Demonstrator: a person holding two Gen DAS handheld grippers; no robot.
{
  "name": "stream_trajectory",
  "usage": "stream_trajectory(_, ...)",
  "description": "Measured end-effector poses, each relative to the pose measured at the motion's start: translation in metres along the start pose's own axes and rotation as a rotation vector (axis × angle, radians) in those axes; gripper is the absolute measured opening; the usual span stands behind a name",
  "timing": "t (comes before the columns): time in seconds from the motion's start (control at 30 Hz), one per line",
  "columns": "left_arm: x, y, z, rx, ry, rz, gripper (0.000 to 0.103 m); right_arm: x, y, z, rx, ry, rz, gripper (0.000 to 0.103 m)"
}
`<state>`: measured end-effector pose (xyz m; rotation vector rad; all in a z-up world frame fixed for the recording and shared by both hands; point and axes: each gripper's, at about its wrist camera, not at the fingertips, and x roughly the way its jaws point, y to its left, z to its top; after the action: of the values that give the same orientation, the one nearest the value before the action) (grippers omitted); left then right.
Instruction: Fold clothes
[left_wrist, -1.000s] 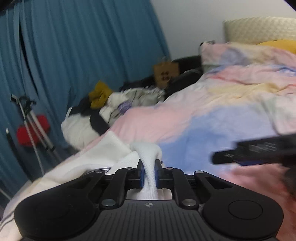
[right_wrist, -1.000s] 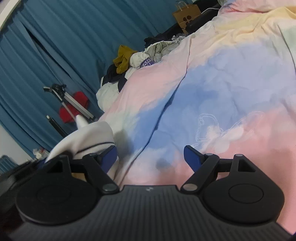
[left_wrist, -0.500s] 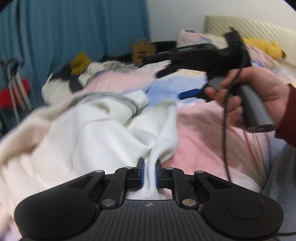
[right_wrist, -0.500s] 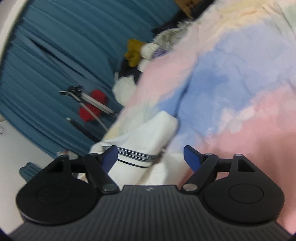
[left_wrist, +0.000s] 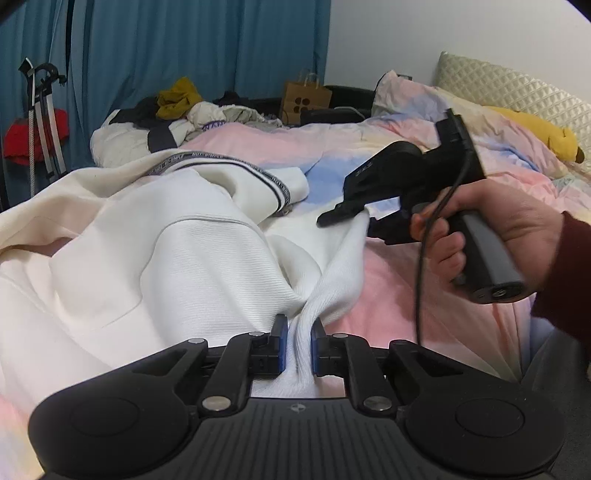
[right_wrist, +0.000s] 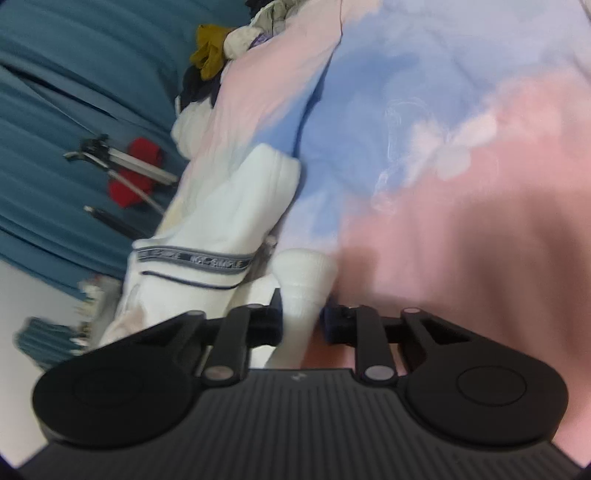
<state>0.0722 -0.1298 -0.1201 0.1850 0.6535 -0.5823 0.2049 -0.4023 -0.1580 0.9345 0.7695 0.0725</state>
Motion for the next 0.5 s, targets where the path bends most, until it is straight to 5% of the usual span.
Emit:
stream_trajectory(0.1, -0.003, 0.000, 0.003, -0.003, -0.039, -0.021, 0.021, -0.011, 0.004, 0.004, 0.003, -0.068, 0.056, 0.014)
stream_trajectory(0.3, -0.022, -0.001, 0.011, -0.048, -0.151, -0.081, 0.054, -0.047, 0.010, 0.026, -0.032, -0.241, 0.054, 0.011)
stream_trajectory(0.5, -0.027, 0.013, 0.016, -0.148, -0.141, -0.081, 0.059, -0.071, -0.009, 0.070, -0.014, -0.369, 0.045, 0.010)
